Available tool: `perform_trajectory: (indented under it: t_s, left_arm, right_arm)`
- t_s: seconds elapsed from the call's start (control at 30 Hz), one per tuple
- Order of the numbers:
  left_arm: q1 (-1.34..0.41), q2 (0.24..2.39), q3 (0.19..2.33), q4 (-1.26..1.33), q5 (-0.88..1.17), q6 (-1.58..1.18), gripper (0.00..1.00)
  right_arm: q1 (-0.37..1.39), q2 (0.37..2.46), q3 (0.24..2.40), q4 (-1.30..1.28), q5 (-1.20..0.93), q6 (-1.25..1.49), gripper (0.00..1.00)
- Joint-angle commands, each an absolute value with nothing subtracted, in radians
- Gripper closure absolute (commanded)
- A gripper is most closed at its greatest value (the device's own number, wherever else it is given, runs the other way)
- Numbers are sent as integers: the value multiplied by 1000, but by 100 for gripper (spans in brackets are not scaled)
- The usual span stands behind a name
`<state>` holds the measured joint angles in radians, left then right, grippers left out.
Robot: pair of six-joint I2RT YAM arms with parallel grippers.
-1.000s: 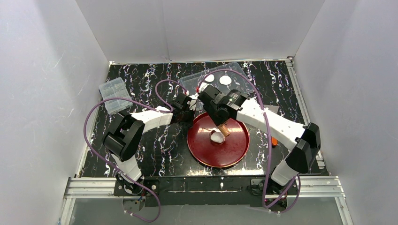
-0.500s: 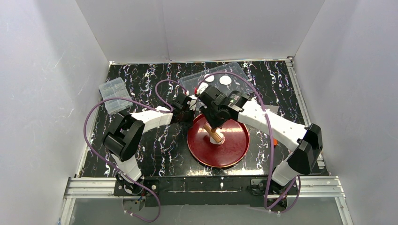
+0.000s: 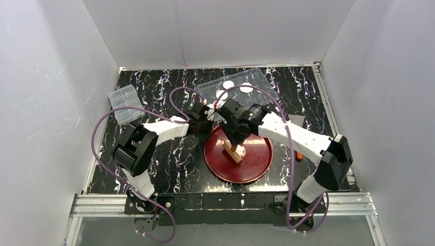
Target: Roll out the dumpling wrappers from the dough
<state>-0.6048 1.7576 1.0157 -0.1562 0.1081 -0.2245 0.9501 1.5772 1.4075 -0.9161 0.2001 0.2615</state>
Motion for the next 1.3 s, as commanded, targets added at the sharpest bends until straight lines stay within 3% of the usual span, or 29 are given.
perform_trajectory:
  t_s: [0.0,0.2,1.27]
  left_arm:
    - [-603,1772,992,-232,57,-198,100]
    - [-603,1781,997,-235,64,-201,100]
    - [-603,1771,997,-233,64,-202,100]
  right_arm:
    - [937,1574,1434,-941,256,254,99]
    - [922,1555,1539,-985,282,228,99]
    - [923,1625,1336,-959,292,270,99]
